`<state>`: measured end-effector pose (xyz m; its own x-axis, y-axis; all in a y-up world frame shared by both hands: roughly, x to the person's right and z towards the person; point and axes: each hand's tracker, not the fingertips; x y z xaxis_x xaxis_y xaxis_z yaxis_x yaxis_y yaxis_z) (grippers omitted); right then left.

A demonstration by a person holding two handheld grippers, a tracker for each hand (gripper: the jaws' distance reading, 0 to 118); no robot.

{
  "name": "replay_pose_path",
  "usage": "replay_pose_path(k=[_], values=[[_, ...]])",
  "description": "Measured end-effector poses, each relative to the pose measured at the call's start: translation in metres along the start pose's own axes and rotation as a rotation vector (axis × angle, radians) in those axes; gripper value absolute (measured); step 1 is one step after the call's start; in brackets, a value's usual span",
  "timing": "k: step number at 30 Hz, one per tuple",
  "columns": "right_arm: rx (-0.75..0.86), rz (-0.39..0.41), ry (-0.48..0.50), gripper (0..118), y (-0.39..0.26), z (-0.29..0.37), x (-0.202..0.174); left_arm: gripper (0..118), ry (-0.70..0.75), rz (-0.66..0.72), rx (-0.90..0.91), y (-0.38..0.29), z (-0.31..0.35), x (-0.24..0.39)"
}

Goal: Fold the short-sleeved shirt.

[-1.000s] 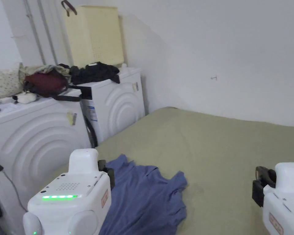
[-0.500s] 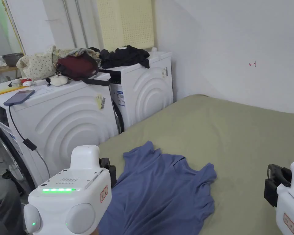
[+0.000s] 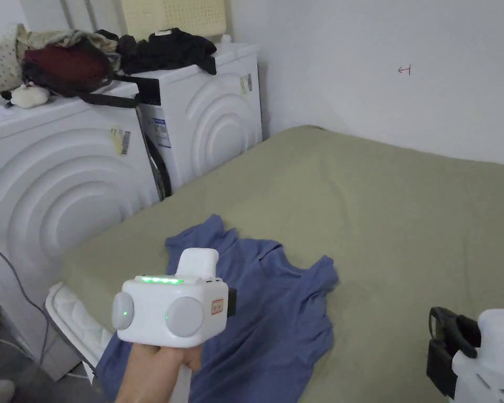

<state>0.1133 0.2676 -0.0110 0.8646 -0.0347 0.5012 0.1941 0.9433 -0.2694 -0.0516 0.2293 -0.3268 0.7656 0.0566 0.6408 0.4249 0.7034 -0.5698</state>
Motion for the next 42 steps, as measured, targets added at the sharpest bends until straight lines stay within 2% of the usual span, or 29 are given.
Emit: replay_pose_path(k=[1, 2, 4, 5, 6, 12, 15, 16, 17, 19, 20, 22, 25, 28, 30, 32, 38, 42], values=[[-0.014, 0.011, -0.006, 1, -0.004, -0.001, 0.001, 1, -0.011, -0.001, -0.057, 0.003, -0.018, 0.000], [-0.024, 0.007, -0.010, 1, -0.007, -0.002, 0.001, 11, -0.027, 0.025, -0.105, 0.005, -0.032, -0.001], [-0.058, -0.001, 0.005, 1, -0.015, -0.006, 0.005, 79, -0.031, 0.054, -0.178, 0.008, -0.058, -0.003], [-0.069, 0.003, 0.003, 1, -0.019, -0.008, 0.006, 106, -0.029, 0.047, -0.213, 0.008, -0.070, -0.004], [-0.080, 0.007, 0.000, 1, -0.024, -0.010, 0.007, 118, -0.024, 0.037, -0.222, 0.008, -0.079, -0.005], [-0.154, -0.009, 0.003, 1, -0.046, -0.024, 0.011, 117, 0.001, -0.009, -0.302, 0.005, -0.116, -0.001], [-0.165, -0.029, 0.013, 1, -0.050, -0.026, 0.012, 116, 0.072, -0.045, -0.288, -0.003, -0.135, 0.005], [-0.166, -0.030, 0.011, 1, -0.050, -0.026, 0.012, 112, 0.069, -0.089, -0.324, -0.005, -0.142, 0.007], [-0.168, -0.029, 0.012, 1, -0.050, -0.025, 0.012, 104, 0.070, -0.104, -0.353, -0.009, -0.148, 0.008], [-0.173, -0.025, 0.010, 1, -0.050, -0.024, 0.014, 98, 0.037, -0.064, -0.352, -0.013, -0.149, 0.008], [-0.170, -0.024, 0.009, 1, -0.049, -0.021, 0.015, 83, 0.047, -0.067, -0.343, -0.010, -0.144, 0.009], [-0.170, -0.035, 0.001, 1, -0.049, -0.013, 0.020, 2, -0.008, -0.052, -0.322, -0.005, -0.133, 0.009], [-0.174, -0.057, -0.002, 1, -0.048, 0.005, 0.031, 2, 0.020, -0.074, -0.287, 0.000, -0.119, 0.008], [-0.162, -0.012, -0.066, 1, -0.047, 0.033, 0.045, 2, 0.026, -0.094, -0.242, 0.008, -0.101, 0.018], [-0.153, -0.041, -0.107, 1, -0.048, 0.052, 0.058, 2, -0.047, -0.039, -0.200, 0.016, -0.082, 0.029], [-0.143, -0.069, -0.142, 1, -0.049, 0.072, 0.071, 2, -0.082, -0.091, -0.184, 0.028, -0.065, 0.051], [-0.113, -0.112, -0.266, 1, -0.054, 0.130, 0.106, 2, -0.227, -0.241, -0.132, 0.045, -0.040, 0.166], [-0.099, -0.152, -0.374, 1, -0.060, 0.165, 0.131, 2, -0.371, -0.346, -0.103, 0.053, -0.025, 0.278]])
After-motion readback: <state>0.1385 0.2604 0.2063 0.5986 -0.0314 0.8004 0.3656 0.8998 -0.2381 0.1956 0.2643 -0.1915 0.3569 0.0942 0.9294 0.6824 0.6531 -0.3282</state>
